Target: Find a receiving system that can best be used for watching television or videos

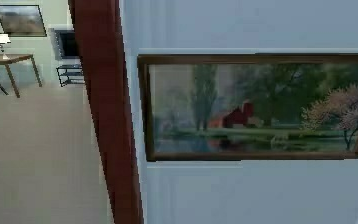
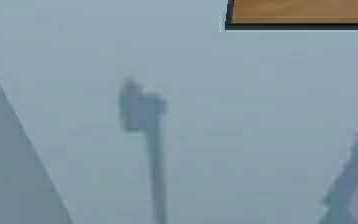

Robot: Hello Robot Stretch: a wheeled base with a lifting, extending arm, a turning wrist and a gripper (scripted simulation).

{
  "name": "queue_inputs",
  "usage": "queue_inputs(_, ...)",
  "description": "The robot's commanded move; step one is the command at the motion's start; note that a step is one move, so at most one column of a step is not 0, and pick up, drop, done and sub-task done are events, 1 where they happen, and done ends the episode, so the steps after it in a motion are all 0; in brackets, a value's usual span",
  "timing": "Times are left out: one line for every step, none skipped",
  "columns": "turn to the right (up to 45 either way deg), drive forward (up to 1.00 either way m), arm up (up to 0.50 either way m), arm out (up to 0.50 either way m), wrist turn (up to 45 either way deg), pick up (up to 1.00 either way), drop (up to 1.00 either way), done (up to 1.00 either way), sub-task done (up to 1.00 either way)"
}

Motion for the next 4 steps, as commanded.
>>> queue_inputs(-45.0, 0.00, 0.00, 0.00, 0.0, 0.00, 0.00, 0.00, 0.00)
queue_inputs(-9.0, 0.00, 0.00, 0.00, 0.0, 0.00, 0.00, 0.00, 0.00)
queue_inputs(0.0, 1.00, 0.00, 0.00, 0.0, 0.00, 0.00, 0.00, 0.00)
queue_inputs(-27.0, 0.00, 0.00, 0.00, 0.0, 0.00, 0.00, 0.00, 0.00)
